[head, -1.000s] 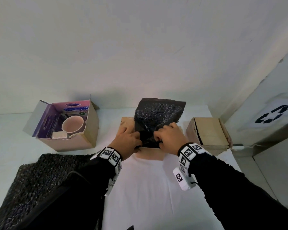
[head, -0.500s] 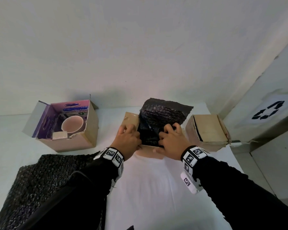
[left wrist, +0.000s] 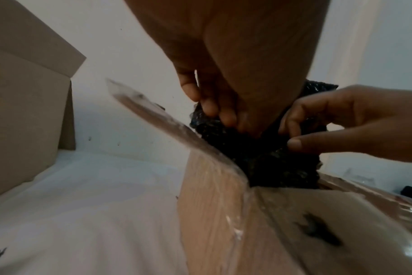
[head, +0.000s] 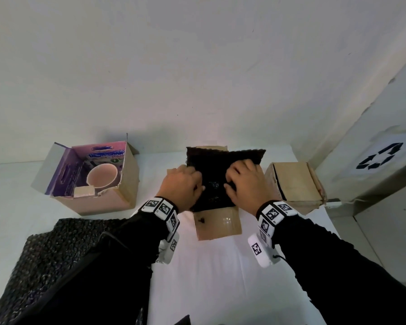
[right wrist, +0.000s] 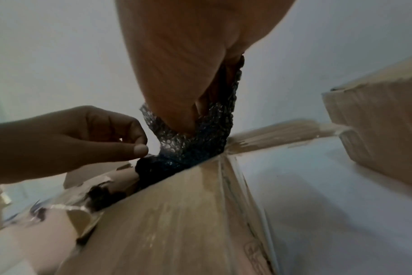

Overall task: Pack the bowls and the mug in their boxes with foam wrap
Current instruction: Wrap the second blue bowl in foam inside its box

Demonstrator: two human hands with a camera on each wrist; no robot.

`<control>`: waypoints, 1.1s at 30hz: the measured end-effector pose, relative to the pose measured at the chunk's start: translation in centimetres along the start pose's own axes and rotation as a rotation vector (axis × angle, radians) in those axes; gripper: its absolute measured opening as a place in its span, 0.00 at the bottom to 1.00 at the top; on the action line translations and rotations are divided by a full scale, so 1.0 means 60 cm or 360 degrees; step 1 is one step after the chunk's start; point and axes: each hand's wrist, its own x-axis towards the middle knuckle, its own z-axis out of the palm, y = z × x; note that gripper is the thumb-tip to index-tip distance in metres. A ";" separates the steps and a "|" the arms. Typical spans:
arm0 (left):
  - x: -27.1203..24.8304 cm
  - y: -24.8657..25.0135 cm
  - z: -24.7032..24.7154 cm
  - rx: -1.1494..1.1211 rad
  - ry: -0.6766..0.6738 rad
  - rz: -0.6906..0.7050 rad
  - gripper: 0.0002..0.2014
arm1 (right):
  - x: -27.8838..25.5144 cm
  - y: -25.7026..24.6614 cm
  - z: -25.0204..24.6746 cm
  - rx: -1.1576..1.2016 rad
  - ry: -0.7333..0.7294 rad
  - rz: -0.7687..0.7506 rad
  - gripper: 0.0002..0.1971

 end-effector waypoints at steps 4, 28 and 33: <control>0.026 -0.005 0.012 -0.0176 -0.0024 -0.0203 0.14 | 0.019 -0.004 0.008 0.0050 -0.0094 0.0460 0.25; 0.041 -0.020 0.046 0.0083 0.0023 -0.0308 0.06 | 0.041 -0.008 0.054 0.0287 -0.0342 -0.0031 0.11; 0.039 0.003 0.035 0.0518 -0.0197 -0.0114 0.05 | 0.057 -0.026 0.062 0.0269 -0.0653 -0.0030 0.13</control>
